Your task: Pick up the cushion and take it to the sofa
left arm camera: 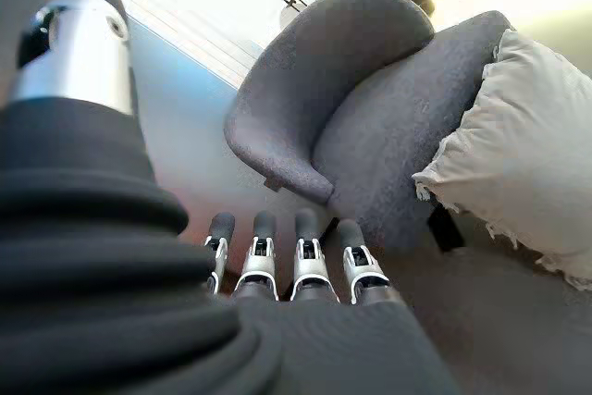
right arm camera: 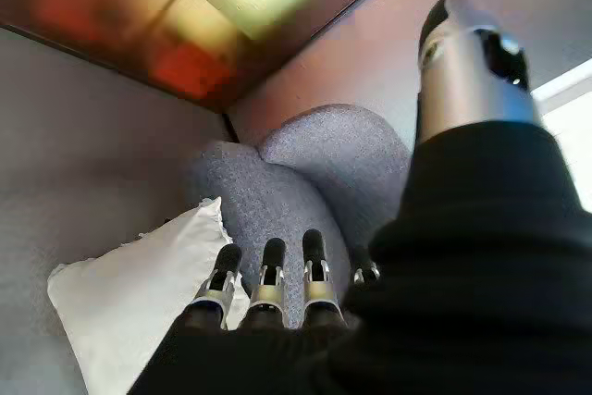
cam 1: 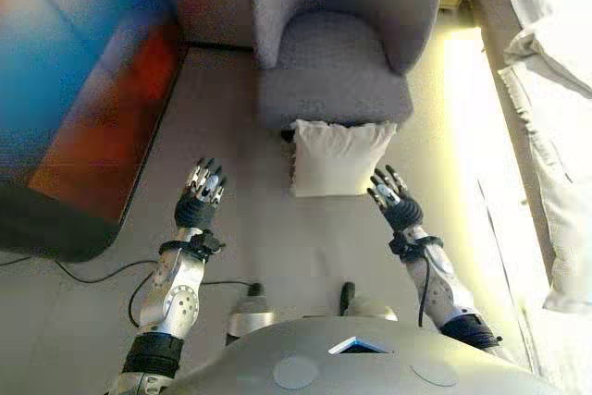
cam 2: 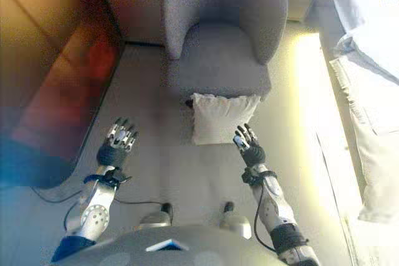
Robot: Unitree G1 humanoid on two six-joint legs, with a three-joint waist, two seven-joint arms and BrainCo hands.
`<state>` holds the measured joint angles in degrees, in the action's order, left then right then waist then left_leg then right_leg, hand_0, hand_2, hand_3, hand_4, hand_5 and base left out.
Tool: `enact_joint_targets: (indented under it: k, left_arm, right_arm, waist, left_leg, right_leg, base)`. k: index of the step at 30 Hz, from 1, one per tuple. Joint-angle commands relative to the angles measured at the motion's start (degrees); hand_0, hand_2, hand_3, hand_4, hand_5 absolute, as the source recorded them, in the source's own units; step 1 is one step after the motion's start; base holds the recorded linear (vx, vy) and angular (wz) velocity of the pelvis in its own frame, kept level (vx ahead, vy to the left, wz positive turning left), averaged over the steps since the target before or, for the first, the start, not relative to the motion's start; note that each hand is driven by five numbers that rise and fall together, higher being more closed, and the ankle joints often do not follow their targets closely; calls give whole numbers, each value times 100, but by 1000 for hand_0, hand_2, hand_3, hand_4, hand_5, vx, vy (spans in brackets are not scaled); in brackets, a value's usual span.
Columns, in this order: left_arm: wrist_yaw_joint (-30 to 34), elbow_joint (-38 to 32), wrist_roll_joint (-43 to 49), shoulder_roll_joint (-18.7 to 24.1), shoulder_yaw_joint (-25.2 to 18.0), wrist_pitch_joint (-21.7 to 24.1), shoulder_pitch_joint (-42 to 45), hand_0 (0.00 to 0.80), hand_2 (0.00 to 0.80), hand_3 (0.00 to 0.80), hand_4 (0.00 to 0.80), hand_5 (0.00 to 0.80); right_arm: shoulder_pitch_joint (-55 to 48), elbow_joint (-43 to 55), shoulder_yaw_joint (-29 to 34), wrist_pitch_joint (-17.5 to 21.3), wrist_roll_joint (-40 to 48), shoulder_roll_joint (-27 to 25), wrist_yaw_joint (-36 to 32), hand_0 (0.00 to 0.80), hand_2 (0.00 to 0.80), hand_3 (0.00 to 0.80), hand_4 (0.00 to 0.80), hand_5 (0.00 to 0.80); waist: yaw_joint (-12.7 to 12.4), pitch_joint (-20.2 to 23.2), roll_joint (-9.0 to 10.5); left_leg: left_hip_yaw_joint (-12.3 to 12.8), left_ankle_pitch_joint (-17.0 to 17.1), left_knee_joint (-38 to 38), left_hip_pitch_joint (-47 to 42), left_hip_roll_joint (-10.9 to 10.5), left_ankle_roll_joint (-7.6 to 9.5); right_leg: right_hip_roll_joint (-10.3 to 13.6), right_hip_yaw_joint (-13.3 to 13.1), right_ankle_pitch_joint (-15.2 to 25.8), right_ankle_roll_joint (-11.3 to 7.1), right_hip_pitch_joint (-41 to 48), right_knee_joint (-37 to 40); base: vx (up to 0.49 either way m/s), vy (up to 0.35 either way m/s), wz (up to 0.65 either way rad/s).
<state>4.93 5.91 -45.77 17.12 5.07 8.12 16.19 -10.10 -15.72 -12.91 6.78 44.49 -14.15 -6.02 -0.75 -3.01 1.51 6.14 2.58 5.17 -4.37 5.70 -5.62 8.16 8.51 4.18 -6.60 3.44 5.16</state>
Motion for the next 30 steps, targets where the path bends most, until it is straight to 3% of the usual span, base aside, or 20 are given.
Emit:
enact_joint_targets:
  k: [1,21,30]
  left_arm:
    - [109,-297,72,172,-53,310,-240,0,0,0,0,0]
    - [39,-324,74,187,-78,351,-178,0,0,0,0,0]
    - [208,-344,0,199,-231,277,-49,0,0,0,0,0]
  right_arm:
    - [291,598,92,155,55,-20,-63,0,0,0,0,0]
    - [199,563,104,114,143,-13,-154,0,0,0,0,0]
    - [208,578,80,36,235,-52,-144,0,0,0,0,0]
  waist:
    - [41,-17,-24]
    - [11,-11,6]
    - [28,-54,87]
  left_leg:
    - [271,-36,-78,128,-45,212]
    - [245,-48,-112,128,-37,207]
    - [321,-123,-534,189,102,139]
  right_leg:
    - [-14,236,70,-94,-76,-80]
    - [-27,239,39,-85,-48,-90]
    - [-56,102,37,-12,-44,-167]
  base:
    - [0,0,0]
    - [2,0,0]
    - [26,-29,0]
